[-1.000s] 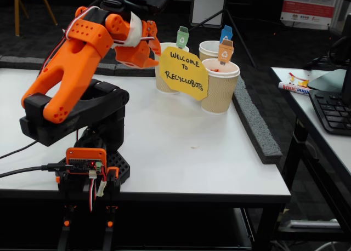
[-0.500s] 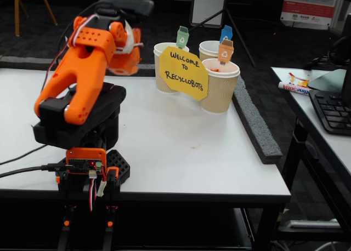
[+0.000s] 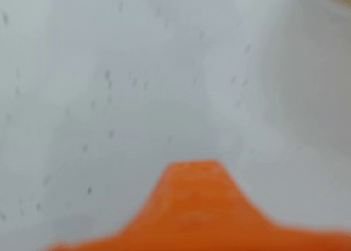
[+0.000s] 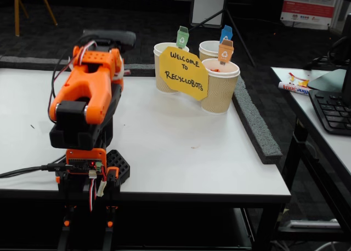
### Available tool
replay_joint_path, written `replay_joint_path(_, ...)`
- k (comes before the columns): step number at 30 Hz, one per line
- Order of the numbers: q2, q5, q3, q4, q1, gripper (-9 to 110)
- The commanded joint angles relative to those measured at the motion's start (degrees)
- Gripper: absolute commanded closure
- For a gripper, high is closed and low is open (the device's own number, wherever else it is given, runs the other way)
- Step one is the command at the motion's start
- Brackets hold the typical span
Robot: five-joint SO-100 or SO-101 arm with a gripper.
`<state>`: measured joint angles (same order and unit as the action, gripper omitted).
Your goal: Sort rubbish by color.
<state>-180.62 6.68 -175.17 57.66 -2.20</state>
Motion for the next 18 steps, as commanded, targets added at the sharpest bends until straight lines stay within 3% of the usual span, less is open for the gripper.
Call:
replay_joint_path(1,-0.4,0.3,1.9,-2.5,3.2,101)
replay_joint_path(8,-0.4,0.2,1.1,-3.3,2.8,101)
replay_joint_path(18,-0.5,0.1,3.4,8.1,0.8,101)
